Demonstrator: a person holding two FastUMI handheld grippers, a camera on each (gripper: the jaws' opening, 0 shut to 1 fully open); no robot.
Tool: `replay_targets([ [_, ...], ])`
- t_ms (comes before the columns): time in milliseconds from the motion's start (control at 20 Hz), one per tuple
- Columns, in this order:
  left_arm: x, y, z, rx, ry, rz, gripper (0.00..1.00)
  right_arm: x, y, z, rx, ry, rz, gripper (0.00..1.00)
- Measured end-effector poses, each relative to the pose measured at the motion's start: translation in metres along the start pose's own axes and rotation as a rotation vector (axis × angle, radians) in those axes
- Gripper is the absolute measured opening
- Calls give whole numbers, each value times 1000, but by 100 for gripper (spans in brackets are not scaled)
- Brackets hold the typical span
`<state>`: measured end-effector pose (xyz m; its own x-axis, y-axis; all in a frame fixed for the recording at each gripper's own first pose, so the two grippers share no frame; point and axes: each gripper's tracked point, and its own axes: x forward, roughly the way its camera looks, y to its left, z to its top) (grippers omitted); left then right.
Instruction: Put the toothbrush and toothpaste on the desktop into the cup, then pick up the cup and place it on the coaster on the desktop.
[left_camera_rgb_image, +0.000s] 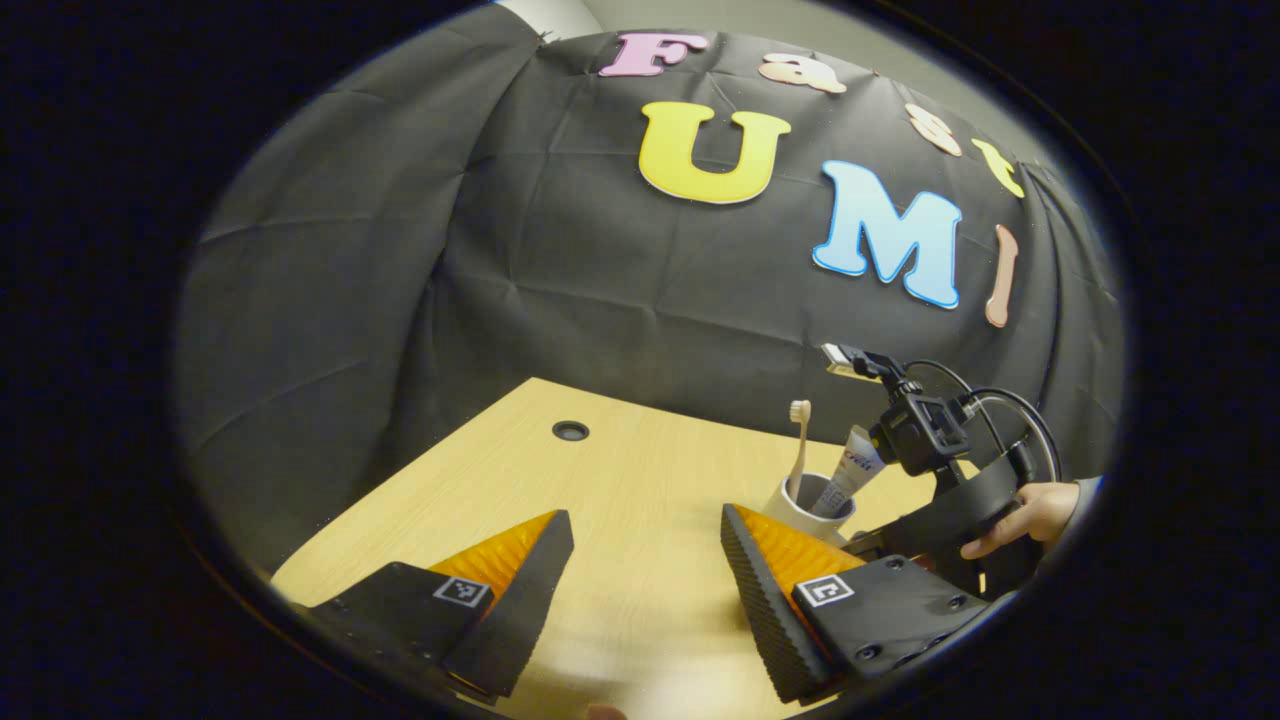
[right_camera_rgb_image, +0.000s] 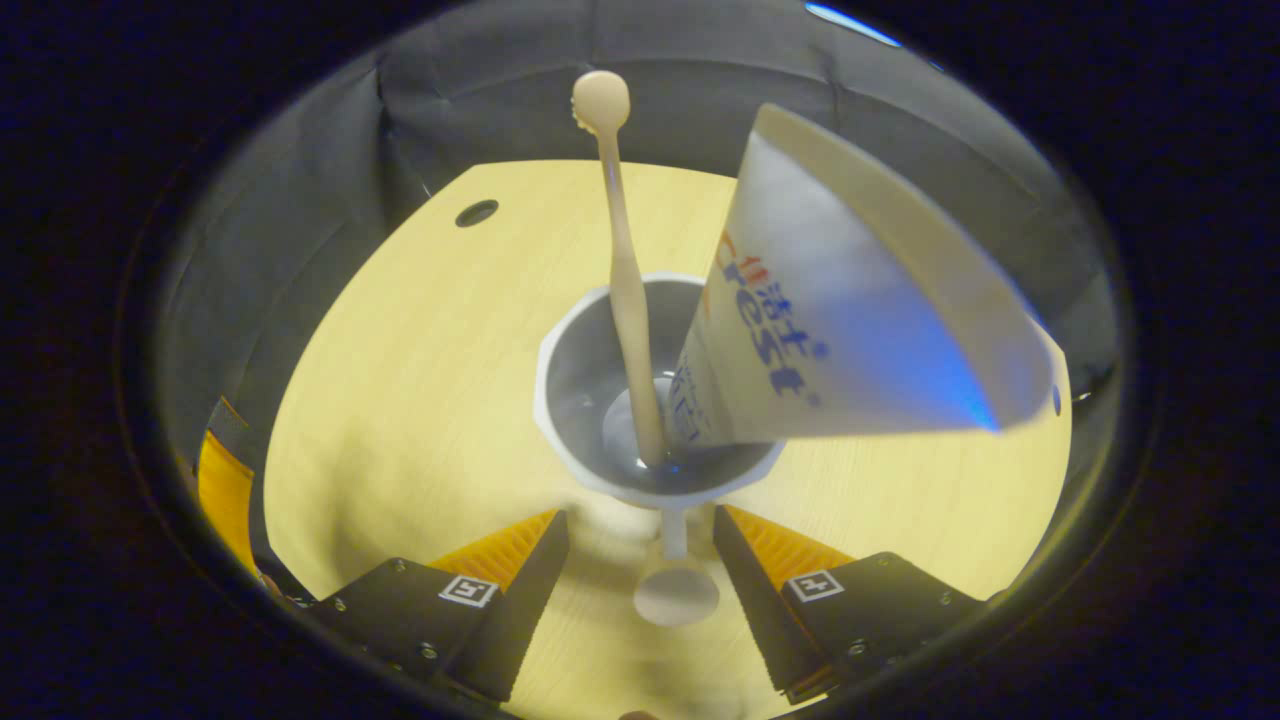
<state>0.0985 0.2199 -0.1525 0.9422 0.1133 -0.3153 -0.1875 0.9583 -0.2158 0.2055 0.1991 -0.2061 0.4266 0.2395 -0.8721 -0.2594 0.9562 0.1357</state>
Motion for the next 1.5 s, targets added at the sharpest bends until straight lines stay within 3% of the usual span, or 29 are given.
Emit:
replay_targets([
  [450,-31,-62,31,64,-68,-50,95,-92,-25,-2,12,-289,-5,89],
  [750,-59,-123,52,88,-126,-117,95,-178,-60,-5,0,-606,-101,89],
  [1050,-92,-175,60,102,-173,-149,95,-252,-76,-35,-5,-823,-156,89],
  [1500,-128,-214,56,120,-229,-100,95,-294,-105,-63,-89,-935,-177,88],
])
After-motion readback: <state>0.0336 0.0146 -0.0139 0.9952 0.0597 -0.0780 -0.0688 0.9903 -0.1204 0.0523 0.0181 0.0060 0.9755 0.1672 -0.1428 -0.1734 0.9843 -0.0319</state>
